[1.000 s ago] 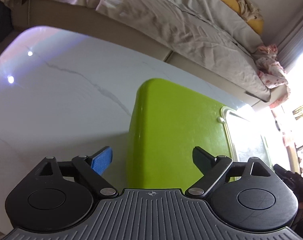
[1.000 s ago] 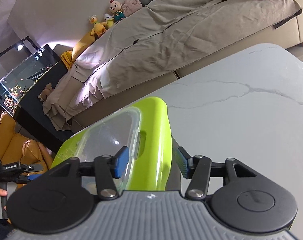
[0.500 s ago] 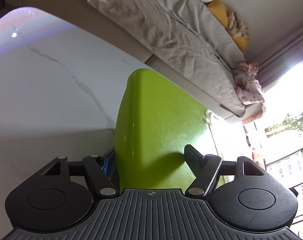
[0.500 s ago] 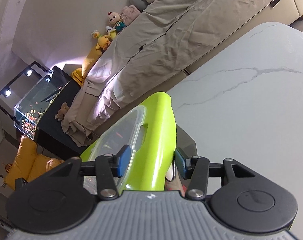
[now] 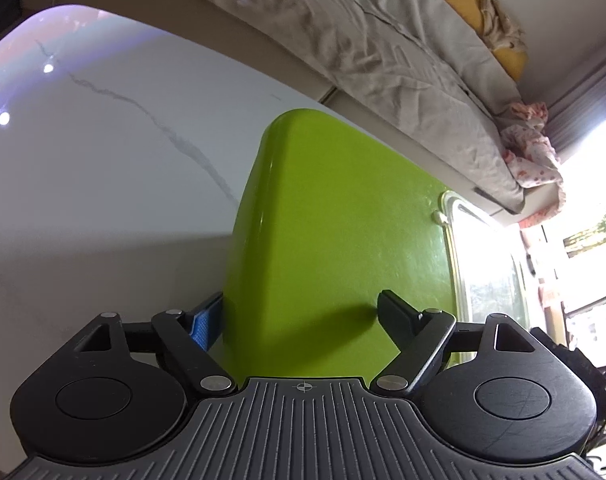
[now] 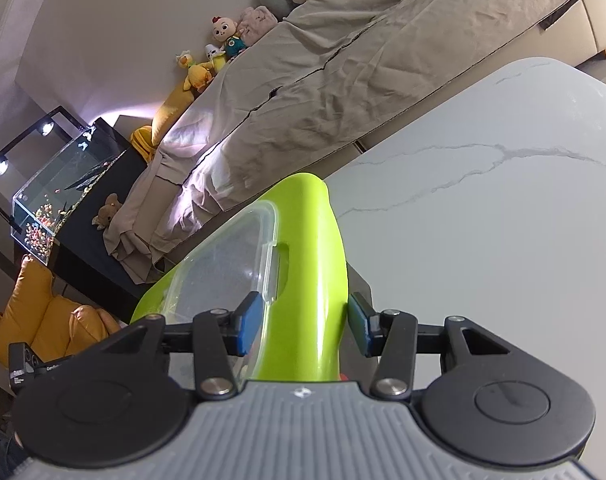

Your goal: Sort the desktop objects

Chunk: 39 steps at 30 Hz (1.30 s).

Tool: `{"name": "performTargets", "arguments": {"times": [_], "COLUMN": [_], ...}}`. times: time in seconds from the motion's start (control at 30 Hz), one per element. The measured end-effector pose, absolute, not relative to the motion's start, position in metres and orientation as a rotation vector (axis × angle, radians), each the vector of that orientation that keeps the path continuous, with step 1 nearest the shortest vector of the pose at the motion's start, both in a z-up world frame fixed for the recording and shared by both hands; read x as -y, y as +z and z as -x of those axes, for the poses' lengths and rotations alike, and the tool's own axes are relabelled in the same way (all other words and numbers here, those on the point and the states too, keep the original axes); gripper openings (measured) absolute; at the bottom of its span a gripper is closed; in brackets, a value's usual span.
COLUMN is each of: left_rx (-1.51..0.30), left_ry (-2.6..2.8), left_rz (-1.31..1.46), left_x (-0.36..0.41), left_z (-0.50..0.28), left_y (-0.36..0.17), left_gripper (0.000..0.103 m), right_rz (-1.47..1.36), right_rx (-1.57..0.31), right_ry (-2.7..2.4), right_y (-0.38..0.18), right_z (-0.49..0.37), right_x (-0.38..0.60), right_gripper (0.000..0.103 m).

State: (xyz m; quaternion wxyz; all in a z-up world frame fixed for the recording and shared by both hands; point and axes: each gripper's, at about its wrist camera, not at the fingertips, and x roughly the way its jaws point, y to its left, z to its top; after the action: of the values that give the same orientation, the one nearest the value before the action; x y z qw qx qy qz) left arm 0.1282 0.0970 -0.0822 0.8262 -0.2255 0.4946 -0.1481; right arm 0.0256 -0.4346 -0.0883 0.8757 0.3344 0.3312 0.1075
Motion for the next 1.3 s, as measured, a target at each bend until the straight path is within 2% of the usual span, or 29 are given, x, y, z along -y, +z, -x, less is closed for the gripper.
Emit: {"name": "performTargets", "arguments": {"times": [0.4, 0.67, 0.8, 1.07, 1.13, 1.2, 1.3], "left_rx": [-1.074, -1.094, -1.121, -1.079, -1.058, -1.041, -1.017], "left_ry": [-0.327, -0.318, -0.311, -0.252, -0.219, -0.183, -0.163], "left_rz": [0.435, 0.405, 0.383, 0.409, 0.400, 0.395, 0.409], "left_x": [-0.085, -0.072, -0.068, -0.100, -0.109, -0.116, -0.122], "left_z": [-0.133, -0.142, -0.151, -0.134, -0.126, -0.118, -0.099], "left_y": [-0.082, -0.073, -0.071, -0.058, -0.051, -0.041, -0.024], "left_gripper": [0.093, 0.093, 0.096, 0.095, 0.096, 0.097, 0.098], "right_rz": [-0.740, -0.730, -0.674, -0.742, -0.745, -0.744, -0.752], "right_rx": [-0.720, -0.731, -0.756, -0.749, -0.742, -0.725, -0.693], "right_ry": [0.195, 0.153, 0.123, 0.116, 0.097, 0.078, 0.025], "right_y": [-0.089, -0.084, -0.078, -0.083, -0.080, -0.075, -0.063], "right_z": [-0.026, -0.026, -0.037, -0.023, -0.018, -0.014, -0.004], "right_x": [0.443, 0.442, 0.432, 0.439, 0.444, 0.449, 0.453], "right_gripper": [0.053, 0.056, 0.063, 0.067, 0.070, 0.079, 0.080]}}
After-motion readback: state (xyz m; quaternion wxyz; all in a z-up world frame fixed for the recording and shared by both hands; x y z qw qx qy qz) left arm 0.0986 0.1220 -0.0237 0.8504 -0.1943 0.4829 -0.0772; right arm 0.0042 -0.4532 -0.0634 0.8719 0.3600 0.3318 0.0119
